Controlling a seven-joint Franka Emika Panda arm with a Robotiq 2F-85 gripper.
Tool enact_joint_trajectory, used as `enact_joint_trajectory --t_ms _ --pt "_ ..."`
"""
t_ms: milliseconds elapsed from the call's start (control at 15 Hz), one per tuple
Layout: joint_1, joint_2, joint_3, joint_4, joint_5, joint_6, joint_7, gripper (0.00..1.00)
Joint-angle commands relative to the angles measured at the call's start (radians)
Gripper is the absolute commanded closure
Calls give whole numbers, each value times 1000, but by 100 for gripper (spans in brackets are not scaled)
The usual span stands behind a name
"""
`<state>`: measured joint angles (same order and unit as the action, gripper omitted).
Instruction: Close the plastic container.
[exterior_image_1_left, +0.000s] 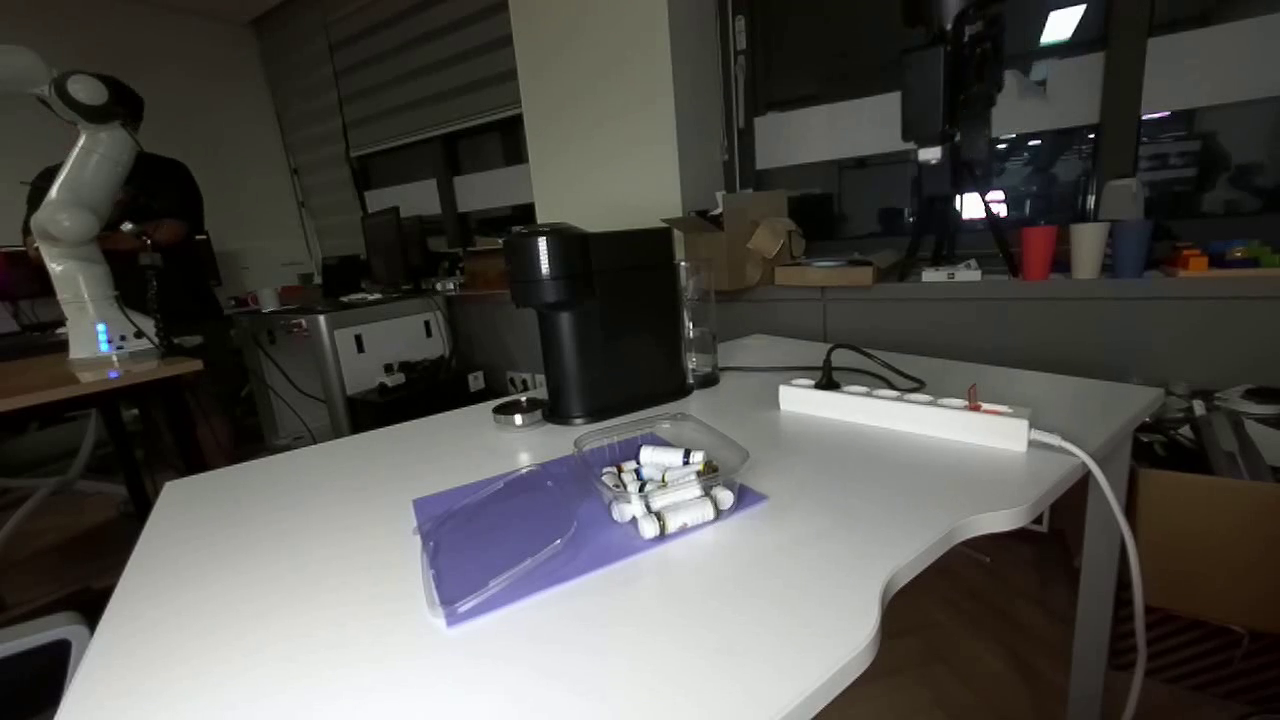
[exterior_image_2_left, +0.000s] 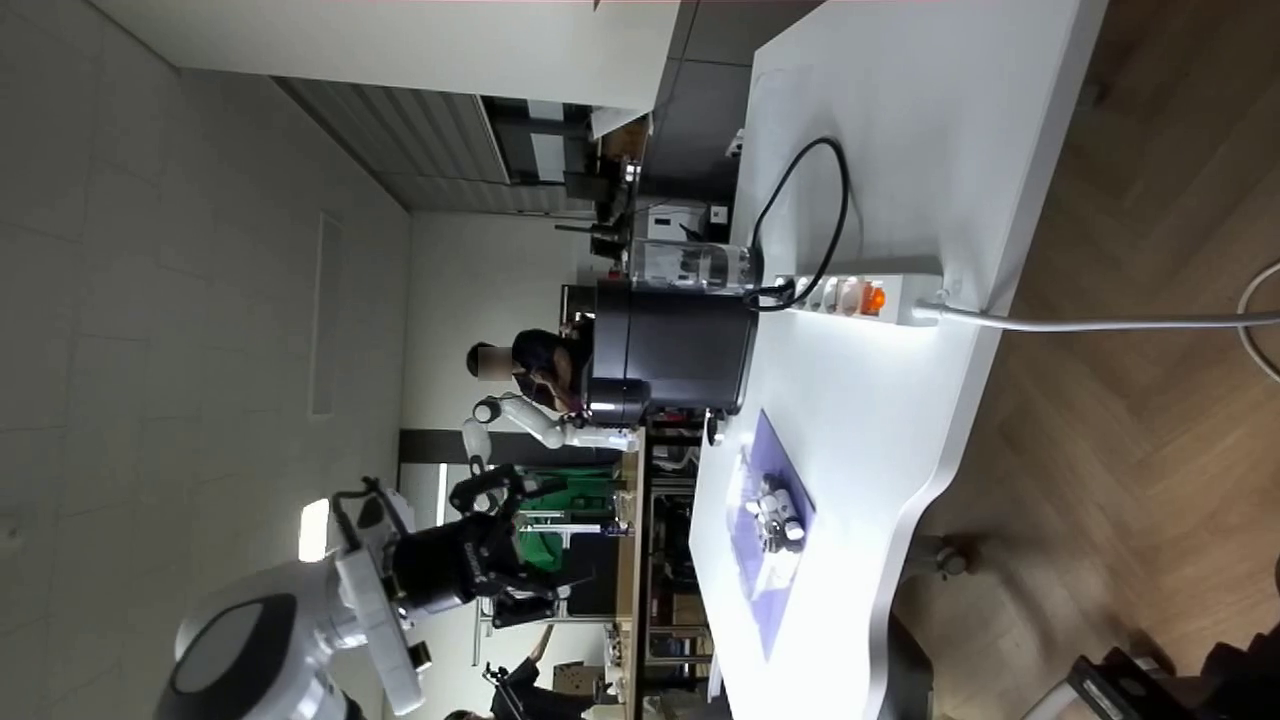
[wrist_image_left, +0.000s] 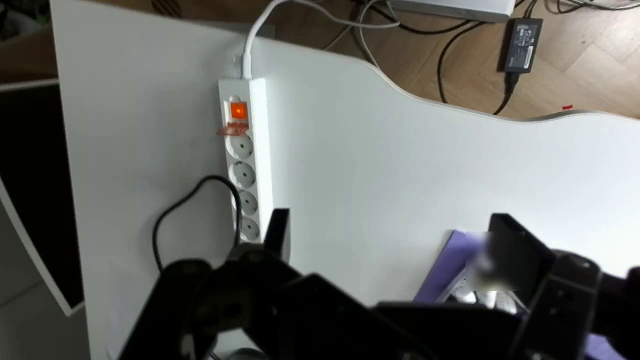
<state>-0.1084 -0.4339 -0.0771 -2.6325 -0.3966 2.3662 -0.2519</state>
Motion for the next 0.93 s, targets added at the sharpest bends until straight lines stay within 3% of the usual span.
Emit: enact_joint_trajectory --t_ms 0,200,400,733,867 --pt "33 51 63 -90 -99 170 8 0" --pt "24 126 139 -157 -246 329 41 0" --pt "-13 219 225 -161 -487 425 125 0" --pt "-49 329 346 -89 -915 414 279 0" --pt "-41 358 376 -41 -1080 345 369 0"
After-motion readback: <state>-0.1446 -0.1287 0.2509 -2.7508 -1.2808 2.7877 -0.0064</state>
